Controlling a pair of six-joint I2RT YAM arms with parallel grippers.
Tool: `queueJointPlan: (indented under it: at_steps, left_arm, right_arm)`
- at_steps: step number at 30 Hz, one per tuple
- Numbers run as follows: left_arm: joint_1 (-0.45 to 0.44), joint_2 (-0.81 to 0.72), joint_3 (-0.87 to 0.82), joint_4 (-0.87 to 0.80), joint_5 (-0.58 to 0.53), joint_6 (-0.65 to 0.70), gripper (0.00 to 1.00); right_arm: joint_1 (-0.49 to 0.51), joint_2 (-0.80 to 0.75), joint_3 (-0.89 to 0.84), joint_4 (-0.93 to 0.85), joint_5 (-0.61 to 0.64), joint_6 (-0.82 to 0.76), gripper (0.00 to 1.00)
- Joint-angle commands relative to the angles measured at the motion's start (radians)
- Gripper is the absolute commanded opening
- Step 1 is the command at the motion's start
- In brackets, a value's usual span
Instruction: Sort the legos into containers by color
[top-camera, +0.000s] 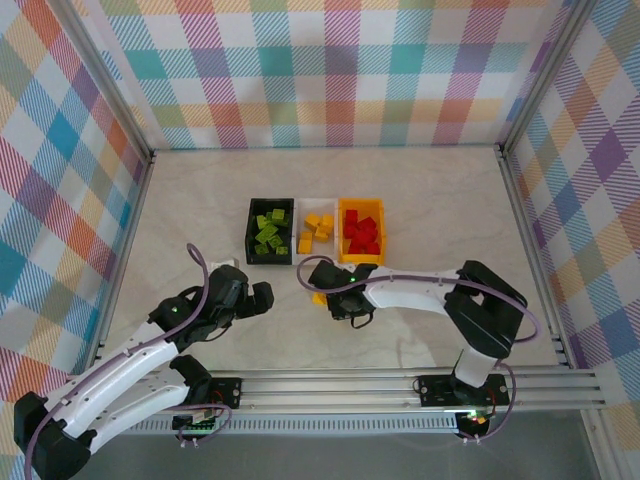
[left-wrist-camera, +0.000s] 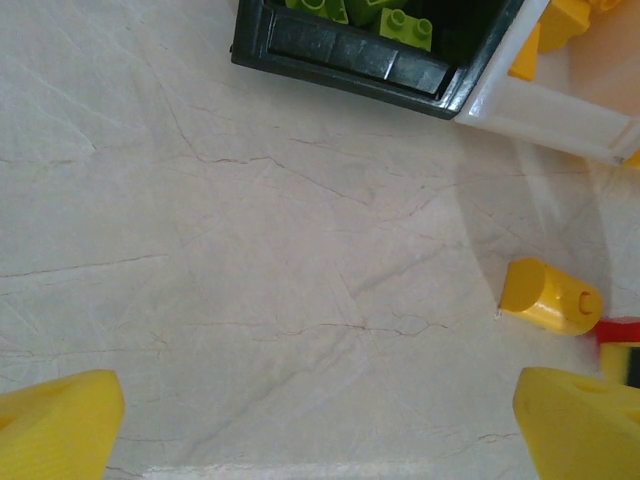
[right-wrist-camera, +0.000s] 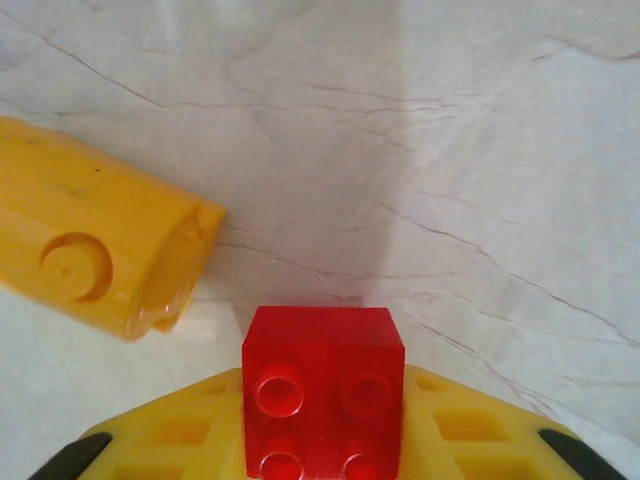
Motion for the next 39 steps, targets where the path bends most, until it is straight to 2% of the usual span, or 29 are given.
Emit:
queueJointPlan:
  at_steps: [1, 4, 7, 11, 14, 16, 17, 18, 20, 25, 31, 35, 39]
  left_arm:
    - [-0.002, 0.006, -0.006, 0.006, 0.006, -0.012, 1.0]
    - [-0.003, 0.014, -0.001, 0.025, 0.006, -0.013, 1.0]
    - [-0.002, 0.033, 0.004, 0.037, 0.001, -0.016, 1.0]
    - [-0.003, 0.051, 0.016, 0.024, 0.003, -0.019, 1.0]
    - [-0.003, 0.044, 0.016, 0.013, 0.004, -0.021, 1.0]
    - [-0.003, 0.034, 0.014, 0.008, 0.004, -0.026, 1.0]
    - [-0.003, 0.03, 0.013, 0.005, 0.002, -0.028, 1.0]
    - [-0.003, 0.026, 0.013, 0.004, 0.002, -0.03, 1.0]
    - [-0.003, 0.02, 0.014, -0.003, 0.001, -0.032, 1.0]
    - [-0.002, 0.005, 0.018, -0.014, -0.01, -0.032, 1.0]
    - [-0.003, 0.001, 0.043, -0.039, -0.049, -0.027, 1.0]
    - [0.0, -0.003, 0.051, -0.052, -0.065, -0.025, 1.0]
    - [-0.001, -0.009, 0.045, -0.058, -0.064, -0.03, 1.0]
  right_arm:
    - [-0.028, -0.114, -0.005, -0.048, 0.064, -0.033, 0.31]
    - [-0.115, -0.201, 0.014, -0.067, 0.065, -0.105, 0.3]
    - [-0.229, -0.218, 0.088, -0.067, 0.028, -0.19, 0.31]
    - [-0.351, -0.116, 0.204, -0.043, -0.035, -0.253, 0.32]
    - [-0.399, -0.007, 0.306, -0.039, -0.05, -0.284, 0.36]
    - [-0.421, 0.058, 0.38, -0.049, -0.067, -0.3, 0.41]
    - [-0.427, 0.082, 0.409, -0.046, -0.074, -0.309, 0.5]
    - [-0.429, 0.096, 0.431, -0.048, -0.074, -0.316, 0.63]
    - [-0.428, 0.097, 0.445, -0.039, -0.092, -0.329, 0.73]
    - [-0.379, -0.018, 0.322, -0.001, -0.129, -0.339, 0.79]
    - [-0.193, -0.173, 0.113, 0.045, -0.164, -0.283, 0.83]
    - [-0.1, -0.124, 0.047, 0.112, -0.209, -0.213, 0.86]
    - [-0.061, 0.003, 0.068, 0.162, -0.222, -0.192, 0.87]
